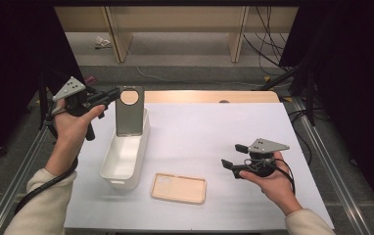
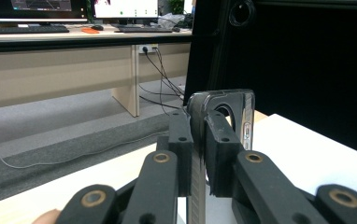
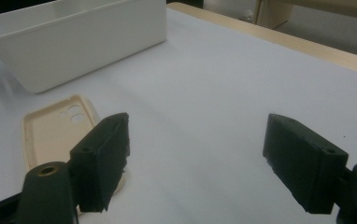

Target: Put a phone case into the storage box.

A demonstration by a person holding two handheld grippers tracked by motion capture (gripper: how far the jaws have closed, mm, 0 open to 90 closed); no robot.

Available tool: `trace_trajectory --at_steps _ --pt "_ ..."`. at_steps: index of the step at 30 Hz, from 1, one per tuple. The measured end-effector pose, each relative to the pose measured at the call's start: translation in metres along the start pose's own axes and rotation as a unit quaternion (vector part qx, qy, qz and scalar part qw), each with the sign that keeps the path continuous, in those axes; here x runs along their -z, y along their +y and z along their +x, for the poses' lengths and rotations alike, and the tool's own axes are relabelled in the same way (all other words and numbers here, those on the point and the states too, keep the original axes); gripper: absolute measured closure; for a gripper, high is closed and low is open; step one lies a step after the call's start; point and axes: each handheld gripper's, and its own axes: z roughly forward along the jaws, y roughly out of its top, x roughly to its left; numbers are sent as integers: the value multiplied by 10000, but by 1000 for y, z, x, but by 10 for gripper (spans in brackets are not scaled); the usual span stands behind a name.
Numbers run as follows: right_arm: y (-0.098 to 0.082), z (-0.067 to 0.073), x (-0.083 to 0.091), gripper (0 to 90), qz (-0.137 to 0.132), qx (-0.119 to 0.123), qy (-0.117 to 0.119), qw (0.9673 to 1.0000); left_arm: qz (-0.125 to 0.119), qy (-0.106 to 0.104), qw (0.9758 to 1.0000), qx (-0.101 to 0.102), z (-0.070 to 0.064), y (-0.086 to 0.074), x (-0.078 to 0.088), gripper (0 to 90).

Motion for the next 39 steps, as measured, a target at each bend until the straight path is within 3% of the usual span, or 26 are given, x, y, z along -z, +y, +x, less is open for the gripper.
trace_trajectory --at_steps 23,39 --pt "0 -2 0 238 -23 -63 9 10000 128 123 9997 -151 22 -1 -21 820" --pt "-1 -2 0 240 -15 -71 16 10000 230 173 9995 -87 36 -9 -35 820"
